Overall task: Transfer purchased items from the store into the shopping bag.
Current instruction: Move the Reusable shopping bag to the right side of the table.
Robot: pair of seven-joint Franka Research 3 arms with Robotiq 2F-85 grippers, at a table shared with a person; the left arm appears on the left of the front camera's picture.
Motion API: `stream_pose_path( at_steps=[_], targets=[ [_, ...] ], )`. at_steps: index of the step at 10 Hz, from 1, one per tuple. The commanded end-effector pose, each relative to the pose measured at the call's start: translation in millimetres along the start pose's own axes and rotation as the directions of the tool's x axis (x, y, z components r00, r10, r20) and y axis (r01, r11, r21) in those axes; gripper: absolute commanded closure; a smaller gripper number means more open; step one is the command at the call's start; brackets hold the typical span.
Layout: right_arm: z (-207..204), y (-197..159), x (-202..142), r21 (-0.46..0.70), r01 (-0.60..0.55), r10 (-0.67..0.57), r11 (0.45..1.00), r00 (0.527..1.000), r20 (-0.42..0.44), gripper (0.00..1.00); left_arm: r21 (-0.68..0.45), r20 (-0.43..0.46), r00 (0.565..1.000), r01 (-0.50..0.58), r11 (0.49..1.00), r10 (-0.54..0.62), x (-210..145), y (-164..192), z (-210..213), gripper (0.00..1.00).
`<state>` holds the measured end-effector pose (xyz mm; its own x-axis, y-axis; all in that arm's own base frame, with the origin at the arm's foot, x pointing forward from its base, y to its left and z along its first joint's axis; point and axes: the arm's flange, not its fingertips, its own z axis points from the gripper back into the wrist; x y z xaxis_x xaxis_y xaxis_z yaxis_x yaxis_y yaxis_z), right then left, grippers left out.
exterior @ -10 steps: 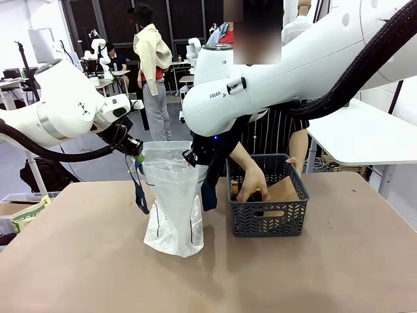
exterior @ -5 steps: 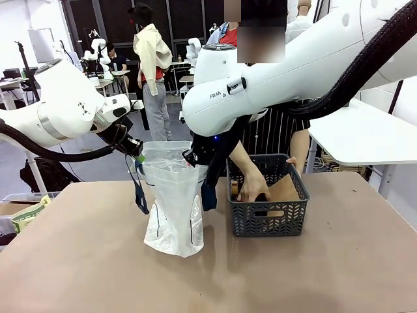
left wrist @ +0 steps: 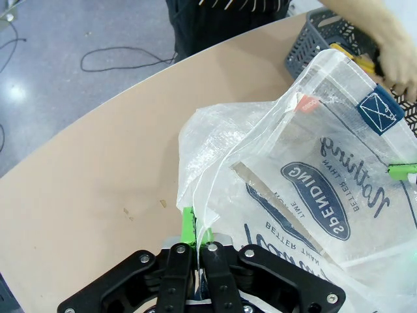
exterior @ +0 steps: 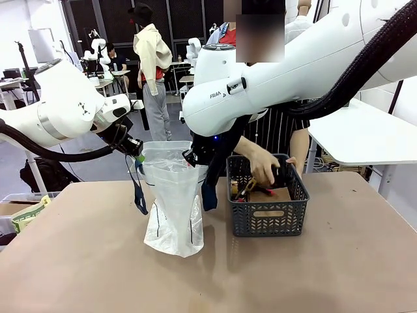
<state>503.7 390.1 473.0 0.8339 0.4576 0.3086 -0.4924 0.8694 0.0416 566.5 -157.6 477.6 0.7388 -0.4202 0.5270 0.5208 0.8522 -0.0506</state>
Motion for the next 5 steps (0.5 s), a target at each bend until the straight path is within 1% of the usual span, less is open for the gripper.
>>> stream_pose_path(
  at_steps=[1, 5],
  targets=[
    [-1.2, 0.1, -2.0, -0.001, 0.000, 0.000, 1.000, 1.000, 0.000, 1.00, 0.001, 0.000, 1.000, -0.001, 1.000, 0.001, -0.2, 0.8, 0.1, 1.00],
    [-1.2, 0.1, -2.0, -0.001, 0.000, 0.000, 1.000, 1.000, 0.000, 1.00, 0.001, 0.000, 1.000, -0.001, 1.000, 0.001, -0.2, 0.8, 0.1, 1.00]
  ],
)
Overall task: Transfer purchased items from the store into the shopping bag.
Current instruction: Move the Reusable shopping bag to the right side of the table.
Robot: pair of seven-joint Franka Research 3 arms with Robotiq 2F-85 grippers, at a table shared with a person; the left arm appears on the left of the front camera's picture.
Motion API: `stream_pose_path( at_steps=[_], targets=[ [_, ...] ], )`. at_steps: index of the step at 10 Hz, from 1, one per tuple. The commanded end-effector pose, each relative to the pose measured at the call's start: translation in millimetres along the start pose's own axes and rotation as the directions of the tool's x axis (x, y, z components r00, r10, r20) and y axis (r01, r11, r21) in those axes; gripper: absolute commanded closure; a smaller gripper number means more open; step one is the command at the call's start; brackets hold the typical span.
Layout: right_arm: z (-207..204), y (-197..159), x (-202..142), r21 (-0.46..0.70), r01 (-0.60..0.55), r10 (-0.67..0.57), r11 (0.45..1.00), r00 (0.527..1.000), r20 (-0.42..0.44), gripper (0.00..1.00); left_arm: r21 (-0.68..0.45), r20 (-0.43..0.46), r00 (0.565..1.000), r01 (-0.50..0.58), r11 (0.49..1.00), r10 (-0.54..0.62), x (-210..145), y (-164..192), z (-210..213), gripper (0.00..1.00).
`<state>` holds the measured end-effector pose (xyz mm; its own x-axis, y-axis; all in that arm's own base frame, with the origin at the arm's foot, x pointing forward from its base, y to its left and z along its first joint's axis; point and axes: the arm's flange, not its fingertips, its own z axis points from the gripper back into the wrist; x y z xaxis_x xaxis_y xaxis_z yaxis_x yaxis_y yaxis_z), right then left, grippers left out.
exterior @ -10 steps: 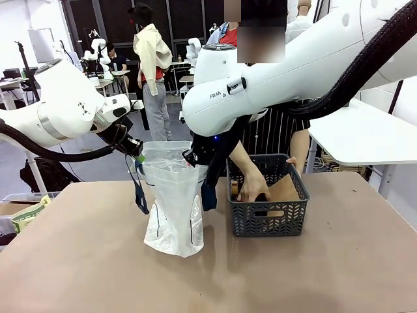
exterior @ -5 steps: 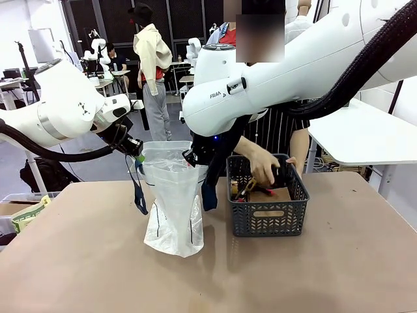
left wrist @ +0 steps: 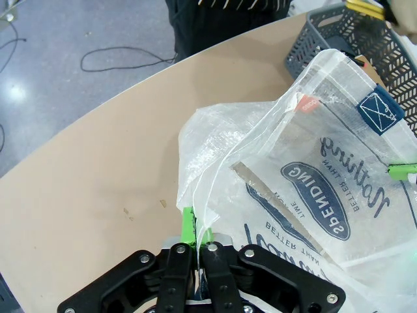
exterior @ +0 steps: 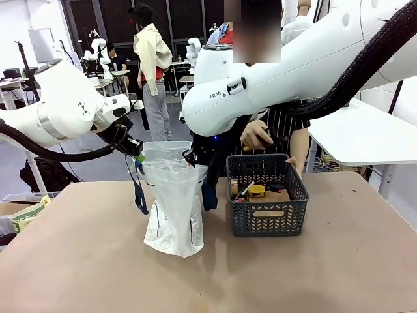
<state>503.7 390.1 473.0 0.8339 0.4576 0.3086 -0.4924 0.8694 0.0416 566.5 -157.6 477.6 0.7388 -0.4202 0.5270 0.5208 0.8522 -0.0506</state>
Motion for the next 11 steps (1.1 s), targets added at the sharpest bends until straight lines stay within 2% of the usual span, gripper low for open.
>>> stream_pose_path(
  at_steps=[1, 11],
  targets=[
    [-1.2, 0.1, -2.0, -0.001, 0.000, 0.000, 1.000, 1.000, 0.000, 1.00, 0.001, 0.000, 1.000, -0.001, 1.000, 0.001, -0.2, 0.8, 0.1, 1.00],
    [-1.2, 0.1, -2.0, -0.001, 0.000, 0.000, 1.000, 1.000, 0.000, 1.00, 0.001, 0.000, 1.000, -0.001, 1.000, 0.001, -0.2, 0.8, 0.1, 1.00]
  ],
)
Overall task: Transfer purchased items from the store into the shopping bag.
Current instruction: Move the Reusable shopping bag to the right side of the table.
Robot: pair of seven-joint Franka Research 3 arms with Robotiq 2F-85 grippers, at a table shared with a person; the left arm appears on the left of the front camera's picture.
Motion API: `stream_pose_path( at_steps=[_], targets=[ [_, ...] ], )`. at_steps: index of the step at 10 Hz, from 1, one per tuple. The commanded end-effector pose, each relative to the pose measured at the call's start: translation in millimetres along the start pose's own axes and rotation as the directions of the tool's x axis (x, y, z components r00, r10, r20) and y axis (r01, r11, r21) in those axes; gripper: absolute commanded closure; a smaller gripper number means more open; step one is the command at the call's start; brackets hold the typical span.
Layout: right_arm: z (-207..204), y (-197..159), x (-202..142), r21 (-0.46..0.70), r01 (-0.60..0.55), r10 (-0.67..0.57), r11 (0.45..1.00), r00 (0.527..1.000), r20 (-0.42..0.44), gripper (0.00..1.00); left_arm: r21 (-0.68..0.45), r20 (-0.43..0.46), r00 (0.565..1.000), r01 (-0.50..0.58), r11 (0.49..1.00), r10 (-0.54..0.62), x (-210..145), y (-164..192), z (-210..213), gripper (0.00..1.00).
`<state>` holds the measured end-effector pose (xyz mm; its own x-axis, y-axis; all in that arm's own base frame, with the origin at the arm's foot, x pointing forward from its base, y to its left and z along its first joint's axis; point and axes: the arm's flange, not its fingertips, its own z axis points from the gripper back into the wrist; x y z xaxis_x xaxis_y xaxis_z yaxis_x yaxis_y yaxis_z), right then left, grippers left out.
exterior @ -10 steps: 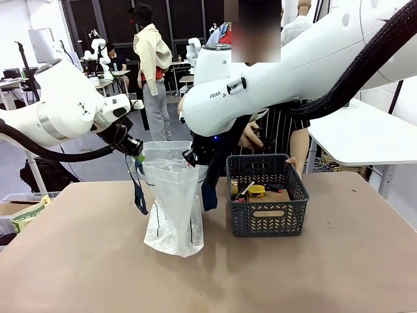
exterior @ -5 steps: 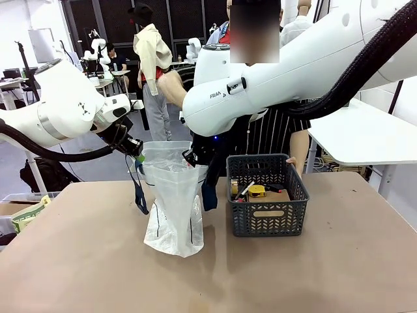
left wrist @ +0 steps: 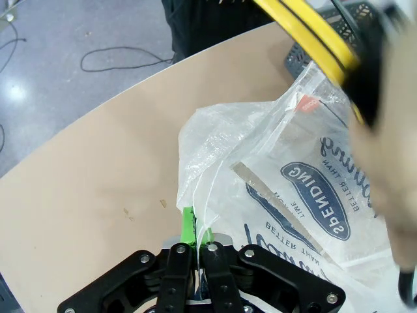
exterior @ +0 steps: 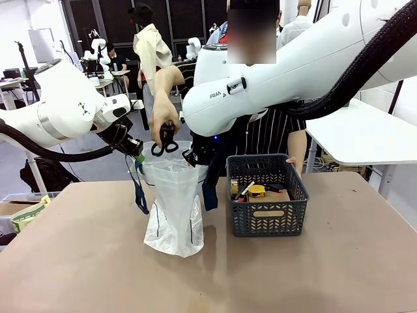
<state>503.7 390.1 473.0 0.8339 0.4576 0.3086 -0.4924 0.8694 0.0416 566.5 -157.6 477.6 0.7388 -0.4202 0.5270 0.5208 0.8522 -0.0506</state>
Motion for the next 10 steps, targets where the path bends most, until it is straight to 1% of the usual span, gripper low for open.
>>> stream_pose_path(
  at_steps=[1, 10],
  targets=[
    [-1.2, 0.1, -2.0, -0.001, 0.000, 0.000, 1.000, 1.000, 0.000, 1.00, 0.001, 0.000, 1.000, -0.001, 1.000, 0.001, -0.2, 0.8, 0.1, 1.00],
    [-1.2, 0.1, -2.0, -0.001, 0.000, 0.000, 1.000, 1.000, 0.000, 1.00, 0.001, 0.000, 1.000, -0.001, 1.000, 0.001, -0.2, 0.8, 0.1, 1.00]
  ],
)
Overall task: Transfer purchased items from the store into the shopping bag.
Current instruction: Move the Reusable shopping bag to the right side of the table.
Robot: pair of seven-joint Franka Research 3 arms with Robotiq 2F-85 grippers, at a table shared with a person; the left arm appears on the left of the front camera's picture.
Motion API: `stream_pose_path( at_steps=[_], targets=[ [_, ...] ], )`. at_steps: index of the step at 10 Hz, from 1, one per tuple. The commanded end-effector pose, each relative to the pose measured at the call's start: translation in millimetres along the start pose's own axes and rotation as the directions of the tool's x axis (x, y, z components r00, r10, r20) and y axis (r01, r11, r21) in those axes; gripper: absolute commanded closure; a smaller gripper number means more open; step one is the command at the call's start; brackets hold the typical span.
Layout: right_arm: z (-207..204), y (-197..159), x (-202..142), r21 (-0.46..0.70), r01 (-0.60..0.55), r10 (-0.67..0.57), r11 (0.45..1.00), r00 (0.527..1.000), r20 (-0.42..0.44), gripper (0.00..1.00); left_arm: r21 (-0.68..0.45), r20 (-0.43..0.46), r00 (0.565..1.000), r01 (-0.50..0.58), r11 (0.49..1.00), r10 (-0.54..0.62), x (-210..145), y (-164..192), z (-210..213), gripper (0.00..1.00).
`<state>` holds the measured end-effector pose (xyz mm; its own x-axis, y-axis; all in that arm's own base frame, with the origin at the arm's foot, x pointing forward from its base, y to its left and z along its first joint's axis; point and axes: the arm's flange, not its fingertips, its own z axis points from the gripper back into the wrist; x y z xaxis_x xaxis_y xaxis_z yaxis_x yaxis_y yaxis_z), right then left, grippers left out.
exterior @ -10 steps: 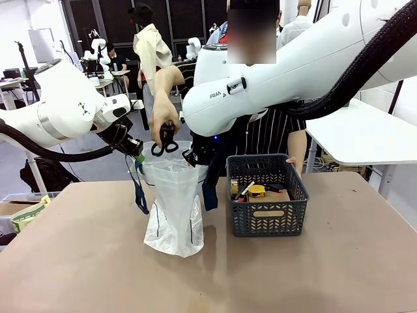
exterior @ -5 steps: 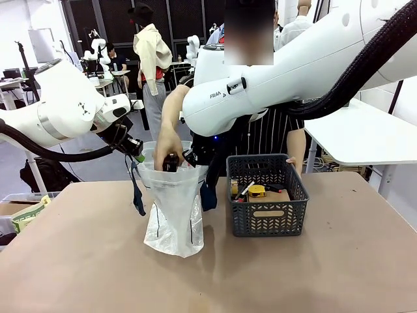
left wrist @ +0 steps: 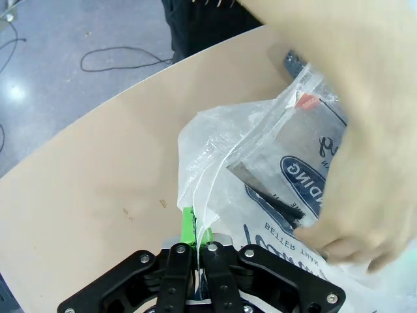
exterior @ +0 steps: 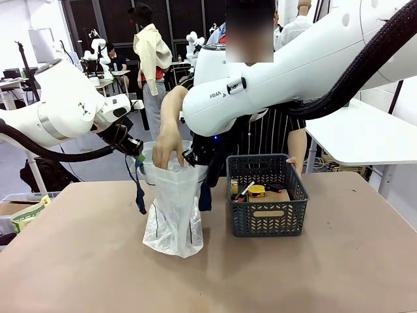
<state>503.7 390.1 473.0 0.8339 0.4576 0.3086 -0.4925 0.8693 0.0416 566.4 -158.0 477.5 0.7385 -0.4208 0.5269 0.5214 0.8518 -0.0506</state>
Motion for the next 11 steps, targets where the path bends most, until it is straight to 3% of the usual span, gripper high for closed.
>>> stream_pose_path(
  at_steps=[1, 11],
  targets=[
    [-1.2, 0.0, -2.0, -0.001, 0.000, 0.000, 1.000, 1.000, 0.000, 1.00, 0.001, 0.000, 1.000, -0.002, 1.000, 0.002, -0.3, 1.3, 0.3, 1.00],
    [-1.2, 0.0, -2.0, -0.001, 0.000, 0.000, 1.000, 1.000, 0.000, 1.00, 0.001, 0.000, 1.000, -0.002, 1.000, 0.002, -0.3, 1.3, 0.3, 1.00]
  ],
)
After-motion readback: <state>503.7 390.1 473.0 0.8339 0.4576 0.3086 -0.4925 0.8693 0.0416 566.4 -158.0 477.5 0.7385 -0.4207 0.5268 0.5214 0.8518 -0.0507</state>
